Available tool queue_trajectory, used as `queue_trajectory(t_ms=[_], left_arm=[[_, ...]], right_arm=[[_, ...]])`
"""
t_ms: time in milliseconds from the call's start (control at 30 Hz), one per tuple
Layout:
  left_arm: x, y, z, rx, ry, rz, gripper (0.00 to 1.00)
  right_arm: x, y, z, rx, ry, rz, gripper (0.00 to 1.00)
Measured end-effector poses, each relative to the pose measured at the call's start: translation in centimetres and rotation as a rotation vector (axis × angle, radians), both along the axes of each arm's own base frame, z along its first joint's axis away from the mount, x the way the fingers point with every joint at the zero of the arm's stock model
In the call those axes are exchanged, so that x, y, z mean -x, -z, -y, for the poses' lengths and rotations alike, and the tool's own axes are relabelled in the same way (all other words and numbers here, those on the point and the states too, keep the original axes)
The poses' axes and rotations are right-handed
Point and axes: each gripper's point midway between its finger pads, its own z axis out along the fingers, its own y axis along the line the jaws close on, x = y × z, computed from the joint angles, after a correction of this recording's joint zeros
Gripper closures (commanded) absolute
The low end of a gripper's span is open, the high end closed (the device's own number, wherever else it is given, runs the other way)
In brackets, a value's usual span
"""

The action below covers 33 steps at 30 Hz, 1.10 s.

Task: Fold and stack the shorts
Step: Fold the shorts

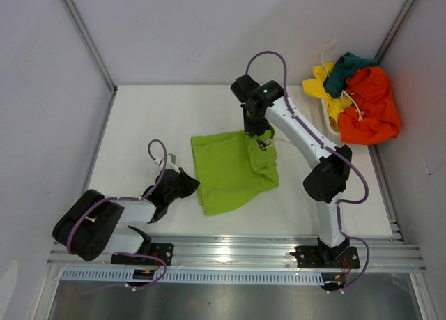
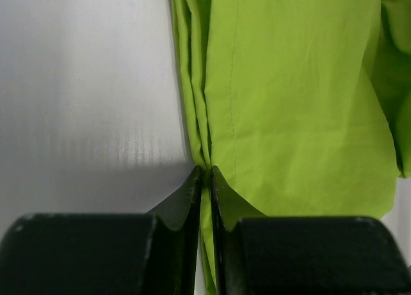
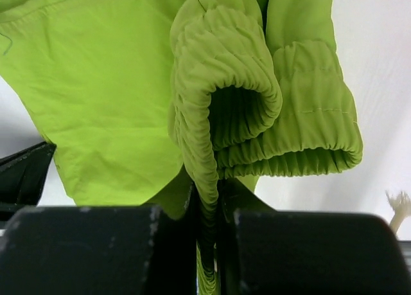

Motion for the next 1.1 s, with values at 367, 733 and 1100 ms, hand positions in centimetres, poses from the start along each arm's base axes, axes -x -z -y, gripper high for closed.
queue_trajectory(t_ms=[367, 733, 1100], left_arm=[[0.1, 0.0, -0.5, -0.022, -0.014, 0.001, 0.88], [0.2, 0.0, -0.9, -0.039, -0.022, 0.000, 0.89], [0.2, 0.0, -1.2, -0.058, -0.029, 0.001, 0.89]], right_arm=[[1.3, 3.7, -5.7, 0.083, -0.061, 0.009, 1.00], [3.9, 3.3, -8.4, 0.073, -0.177, 0.004, 1.00], [5.6, 3.3, -10.3, 0.052, -0.234, -0.009, 1.00]])
